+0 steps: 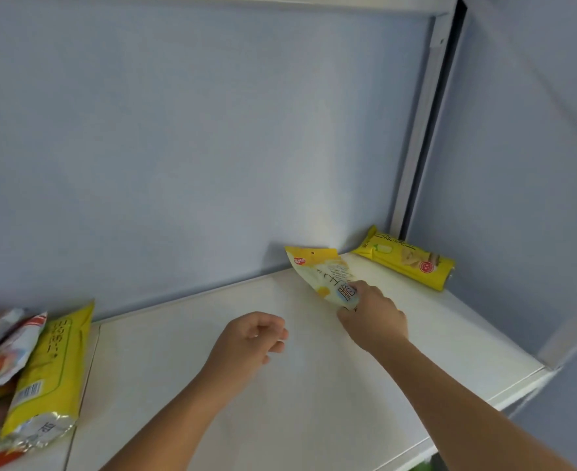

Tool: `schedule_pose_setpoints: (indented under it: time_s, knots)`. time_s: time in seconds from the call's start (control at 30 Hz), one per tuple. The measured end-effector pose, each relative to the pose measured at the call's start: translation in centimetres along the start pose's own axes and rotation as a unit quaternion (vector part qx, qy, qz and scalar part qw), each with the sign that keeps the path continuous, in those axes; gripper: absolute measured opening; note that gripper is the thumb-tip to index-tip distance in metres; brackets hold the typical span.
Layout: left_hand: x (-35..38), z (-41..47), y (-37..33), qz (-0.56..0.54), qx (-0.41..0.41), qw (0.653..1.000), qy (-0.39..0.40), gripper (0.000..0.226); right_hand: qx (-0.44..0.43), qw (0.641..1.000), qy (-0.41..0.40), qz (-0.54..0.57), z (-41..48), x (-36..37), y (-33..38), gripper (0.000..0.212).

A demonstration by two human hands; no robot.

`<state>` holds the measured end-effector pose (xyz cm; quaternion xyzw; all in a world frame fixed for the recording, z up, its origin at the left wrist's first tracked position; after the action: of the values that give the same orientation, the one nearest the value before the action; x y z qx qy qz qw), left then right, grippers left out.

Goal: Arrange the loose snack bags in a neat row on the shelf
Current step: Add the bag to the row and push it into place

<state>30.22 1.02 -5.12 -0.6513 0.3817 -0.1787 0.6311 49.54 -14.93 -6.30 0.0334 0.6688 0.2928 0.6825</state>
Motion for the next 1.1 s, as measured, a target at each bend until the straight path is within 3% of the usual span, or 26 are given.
schedule_pose_setpoints:
  time_s: [0.1,0.17,0.2,0.3,0.33,0.37,0.43,0.7,0.77,0.83,0.87,0.9,1.0,1.03,1.1]
  knots:
    - [-0.3,0.7,-0.8,-0.013,0.013,1.000,0.001,0.030,0.013,0.981,-0.019,0.191,-1.6,-2.3,0.5,0.030]
    - [-0.8,1.2,-1.1,-0.029,0.018,0.999,-0.009,0.026,0.031,0.928,-0.005,0.372,-2.8,-3.6,1.1,0.019]
    - [-1.0,1.5,-1.4,-0.039,0.020,0.999,-0.010,0.026,0.052,0.881,0.030,0.469,-3.5,-3.7,1.6,0.019]
    - [-0.9,2.0,-2.3,-0.084,0.021,0.996,0.033,0.056,0.119,0.680,0.190,0.698,-5.8,-2.1,3.3,0.028]
    - [-0.5,1.9,-2.5,-0.114,0.012,0.991,0.061,0.058,0.133,0.632,0.231,0.728,-6.6,-1.4,3.8,0.040]
    - [0.0,1.8,-2.7,-0.149,0.001,0.985,0.092,0.056,0.138,0.608,0.260,0.737,-7.3,-0.6,4.1,0.051]
    - [0.6,1.5,-2.8,-0.207,-0.015,0.969,0.136,0.047,0.123,0.613,0.290,0.725,-8.4,0.7,4.5,0.057]
    - [-0.6,1.5,-3.0,-0.169,0.011,0.983,0.068,0.029,0.056,0.787,0.155,0.594,-7.7,0.1,3.6,0.029]
    - [-1.2,1.6,-3.5,-0.138,0.032,0.989,0.033,0.024,0.036,0.855,0.070,0.513,-7.3,-0.1,3.3,0.026]
    - [-2.0,1.7,-4.1,-0.094,0.064,0.993,-0.017,0.016,0.025,0.909,-0.094,0.406,-7.6,-1.6,2.7,0.031]
    - [-2.3,1.7,-4.4,-0.073,0.078,0.993,-0.045,0.014,-0.009,0.917,-0.153,0.369,-8.1,-2.4,3.2,0.033]
    - [-2.6,1.5,-4.9,-0.057,0.095,0.992,-0.064,0.013,-0.051,0.918,-0.160,0.359,-8.5,-2.7,4.2,0.037]
    - [-1.3,0.5,-6.4,-0.071,0.133,0.989,0.003,0.025,-0.107,0.893,0.032,0.436,-9.1,-1.0,8.0,0.067]
    - [-0.7,0.1,-6.7,-0.087,0.131,0.987,0.043,0.034,-0.105,0.869,0.076,0.477,-9.0,-0.8,8.9,0.069]
    - [-0.4,-0.3,-6.6,-0.111,0.122,0.983,0.076,0.048,-0.093,0.830,0.079,0.544,-8.3,-1.5,9.3,0.048]
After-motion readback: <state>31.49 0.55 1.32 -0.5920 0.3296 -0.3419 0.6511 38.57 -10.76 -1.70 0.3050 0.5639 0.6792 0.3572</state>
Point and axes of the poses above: each hand's wrist, its own z-axis towards the middle knuckle, its own x-axis out of the palm, y = z × x, the point moved 8 cm from there along z, towards the middle knuckle, and after that the axes turned 8 degrees about -y, right-handed, at the moved point
